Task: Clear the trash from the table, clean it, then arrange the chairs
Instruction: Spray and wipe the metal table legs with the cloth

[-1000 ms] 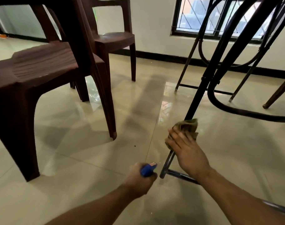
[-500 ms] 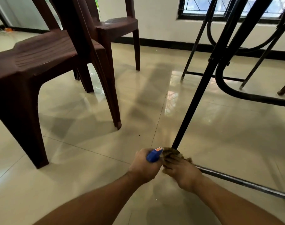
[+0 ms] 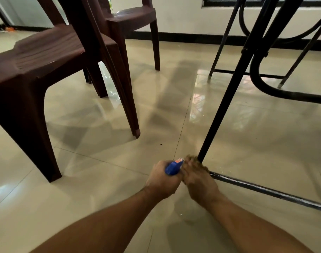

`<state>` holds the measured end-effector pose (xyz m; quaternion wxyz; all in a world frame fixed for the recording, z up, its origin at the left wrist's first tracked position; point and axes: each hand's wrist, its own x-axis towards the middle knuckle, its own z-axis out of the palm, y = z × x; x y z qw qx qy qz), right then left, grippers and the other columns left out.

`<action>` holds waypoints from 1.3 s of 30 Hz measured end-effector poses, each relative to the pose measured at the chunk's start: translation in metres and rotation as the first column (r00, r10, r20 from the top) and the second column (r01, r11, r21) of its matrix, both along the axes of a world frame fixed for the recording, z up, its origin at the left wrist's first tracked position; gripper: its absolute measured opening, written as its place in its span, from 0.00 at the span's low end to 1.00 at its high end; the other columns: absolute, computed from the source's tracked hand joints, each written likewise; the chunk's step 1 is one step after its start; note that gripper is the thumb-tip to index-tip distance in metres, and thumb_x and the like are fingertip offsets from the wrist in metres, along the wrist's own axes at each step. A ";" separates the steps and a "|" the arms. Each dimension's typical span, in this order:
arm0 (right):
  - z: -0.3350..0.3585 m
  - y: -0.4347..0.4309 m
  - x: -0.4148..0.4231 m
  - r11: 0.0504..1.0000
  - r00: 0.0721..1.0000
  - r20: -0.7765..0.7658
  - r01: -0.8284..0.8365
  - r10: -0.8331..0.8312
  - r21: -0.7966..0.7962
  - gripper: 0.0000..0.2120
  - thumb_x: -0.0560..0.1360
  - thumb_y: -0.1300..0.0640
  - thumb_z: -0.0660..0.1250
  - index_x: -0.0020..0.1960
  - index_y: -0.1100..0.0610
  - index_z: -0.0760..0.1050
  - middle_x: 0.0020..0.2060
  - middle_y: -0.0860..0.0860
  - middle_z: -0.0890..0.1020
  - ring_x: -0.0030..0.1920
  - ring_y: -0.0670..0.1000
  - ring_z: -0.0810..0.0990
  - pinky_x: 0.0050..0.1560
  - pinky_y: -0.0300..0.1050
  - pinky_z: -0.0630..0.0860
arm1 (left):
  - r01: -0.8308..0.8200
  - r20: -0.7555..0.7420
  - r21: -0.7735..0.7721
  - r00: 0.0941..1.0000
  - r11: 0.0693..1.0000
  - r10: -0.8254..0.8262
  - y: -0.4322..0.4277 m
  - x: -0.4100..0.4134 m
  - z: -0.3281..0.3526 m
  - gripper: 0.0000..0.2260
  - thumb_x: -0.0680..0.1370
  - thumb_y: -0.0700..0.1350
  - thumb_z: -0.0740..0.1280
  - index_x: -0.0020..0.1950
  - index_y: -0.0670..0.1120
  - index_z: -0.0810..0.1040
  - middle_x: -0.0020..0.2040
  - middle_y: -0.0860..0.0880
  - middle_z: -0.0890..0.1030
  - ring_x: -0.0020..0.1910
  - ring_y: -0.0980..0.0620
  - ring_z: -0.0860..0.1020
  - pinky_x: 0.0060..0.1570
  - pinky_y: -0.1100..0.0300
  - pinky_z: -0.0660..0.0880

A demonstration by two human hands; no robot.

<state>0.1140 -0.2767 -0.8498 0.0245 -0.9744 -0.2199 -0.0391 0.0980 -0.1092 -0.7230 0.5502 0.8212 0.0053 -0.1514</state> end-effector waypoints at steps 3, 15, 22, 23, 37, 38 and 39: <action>-0.004 0.008 -0.012 0.996 0.996 -0.020 0.085 -0.085 -0.023 0.23 0.77 0.61 0.66 0.72 0.62 0.70 0.73 0.63 0.69 0.76 0.61 0.65 0.76 0.59 0.60 | -0.005 -0.007 0.045 1.000 0.999 0.006 0.005 -0.001 -0.004 0.09 0.78 0.43 0.72 0.44 0.54 0.74 0.37 0.48 0.79 0.35 0.51 0.77 0.41 0.51 0.82; -0.019 0.016 -0.026 0.998 0.914 -0.404 0.035 -0.050 -0.045 0.21 0.79 0.59 0.60 0.72 0.54 0.69 0.74 0.55 0.69 0.75 0.56 0.64 0.78 0.52 0.56 | 0.042 -0.018 0.007 0.999 0.999 -0.042 0.005 0.000 0.008 0.12 0.78 0.42 0.71 0.41 0.53 0.71 0.39 0.46 0.77 0.37 0.49 0.76 0.44 0.49 0.82; 0.024 0.009 -0.041 0.701 0.741 -0.633 0.574 -0.225 0.423 0.06 0.81 0.55 0.64 0.54 0.52 0.79 0.46 0.50 0.81 0.45 0.49 0.80 0.41 0.38 0.78 | 0.083 -0.002 0.033 0.997 0.996 -0.083 -0.009 0.008 0.005 0.13 0.78 0.44 0.72 0.43 0.58 0.70 0.41 0.48 0.78 0.40 0.50 0.77 0.50 0.45 0.83; 0.022 0.000 -0.046 0.492 0.639 -0.732 0.728 -0.237 0.477 0.09 0.83 0.57 0.61 0.57 0.56 0.78 0.47 0.52 0.82 0.44 0.47 0.81 0.39 0.34 0.77 | 0.107 -0.006 0.042 0.994 0.993 -0.106 -0.013 0.008 0.005 0.13 0.78 0.44 0.71 0.42 0.57 0.70 0.40 0.48 0.78 0.39 0.50 0.77 0.49 0.45 0.83; 0.017 -0.013 -0.064 -0.708 0.338 -0.940 0.651 -0.052 0.273 0.17 0.74 0.56 0.75 0.60 0.58 0.77 0.48 0.61 0.85 0.46 0.64 0.85 0.40 0.62 0.82 | 0.102 -0.094 0.020 0.991 0.995 -0.099 -0.042 0.009 -0.009 0.12 0.79 0.43 0.70 0.45 0.58 0.70 0.44 0.46 0.79 0.40 0.49 0.77 0.50 0.47 0.82; 0.014 0.002 -0.054 -0.754 0.354 -0.935 0.607 -0.026 0.251 0.16 0.73 0.60 0.75 0.59 0.58 0.77 0.48 0.60 0.84 0.47 0.64 0.85 0.40 0.64 0.82 | 0.072 -0.078 0.017 0.994 0.997 -0.070 -0.040 0.013 -0.009 0.11 0.79 0.43 0.70 0.44 0.56 0.71 0.43 0.46 0.79 0.40 0.49 0.77 0.50 0.47 0.82; 0.009 0.017 -0.043 -0.804 0.406 -0.914 0.534 -0.026 0.260 0.15 0.73 0.63 0.74 0.59 0.58 0.76 0.49 0.61 0.84 0.47 0.64 0.84 0.41 0.64 0.82 | 0.049 -0.048 0.019 0.998 0.999 -0.048 -0.037 0.017 -0.008 0.08 0.79 0.43 0.70 0.44 0.53 0.74 0.40 0.46 0.79 0.38 0.48 0.77 0.49 0.45 0.82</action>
